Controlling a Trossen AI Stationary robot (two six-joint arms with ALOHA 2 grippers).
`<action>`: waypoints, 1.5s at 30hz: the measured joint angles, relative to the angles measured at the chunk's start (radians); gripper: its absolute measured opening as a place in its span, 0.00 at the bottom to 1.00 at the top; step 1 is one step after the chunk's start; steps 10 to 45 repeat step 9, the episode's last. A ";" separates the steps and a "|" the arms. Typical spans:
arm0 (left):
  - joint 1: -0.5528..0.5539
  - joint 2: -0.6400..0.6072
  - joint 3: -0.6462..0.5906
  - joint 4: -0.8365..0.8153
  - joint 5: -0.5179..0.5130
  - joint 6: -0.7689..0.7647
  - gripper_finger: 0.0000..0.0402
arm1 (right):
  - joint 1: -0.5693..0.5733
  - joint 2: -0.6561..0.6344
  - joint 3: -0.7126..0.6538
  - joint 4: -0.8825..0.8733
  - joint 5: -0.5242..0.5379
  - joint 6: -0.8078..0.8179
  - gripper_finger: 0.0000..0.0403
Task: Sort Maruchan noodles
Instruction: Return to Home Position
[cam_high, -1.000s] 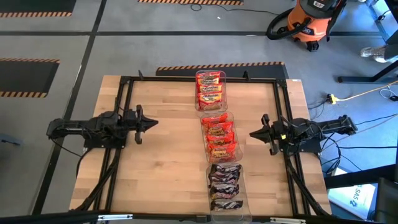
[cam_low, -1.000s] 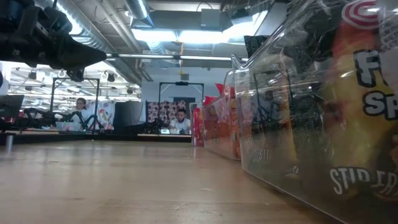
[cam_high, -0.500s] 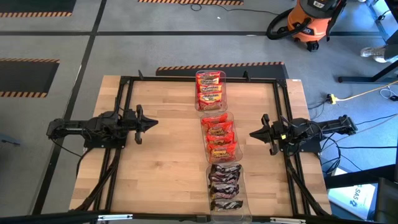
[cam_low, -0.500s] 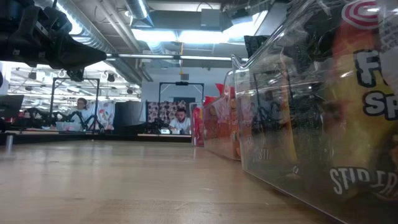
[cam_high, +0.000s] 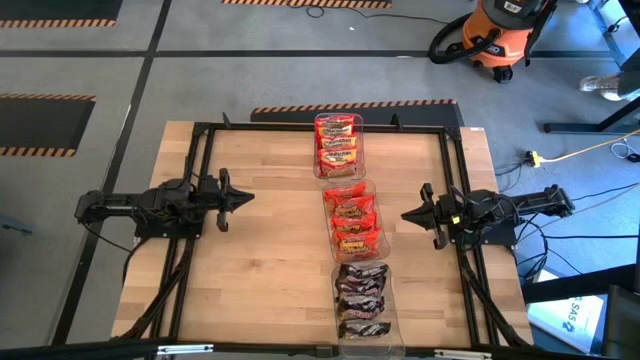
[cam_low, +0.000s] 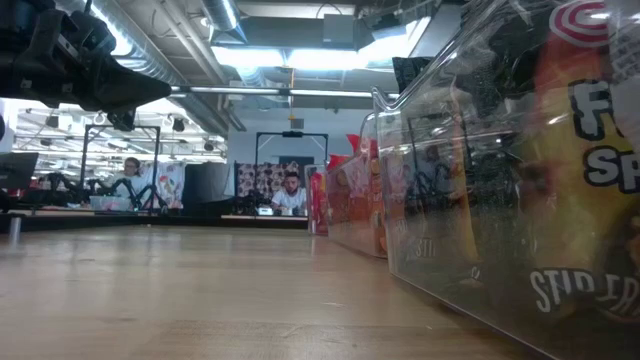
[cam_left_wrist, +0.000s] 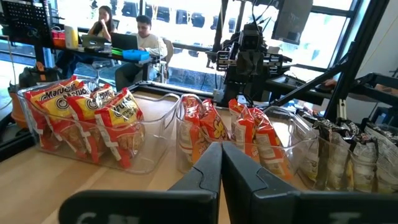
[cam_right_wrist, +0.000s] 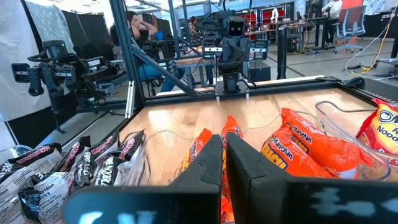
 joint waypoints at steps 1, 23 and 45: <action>0.000 0.000 0.000 0.000 0.000 0.000 0.02 | 0.000 0.000 0.000 0.000 0.000 0.000 0.00; 0.000 0.000 0.000 0.000 0.000 0.000 0.05 | 0.000 0.000 0.000 0.000 0.000 0.000 0.00; 0.000 0.000 0.000 0.000 0.000 0.000 0.05 | 0.000 0.000 0.000 0.000 0.000 0.000 0.00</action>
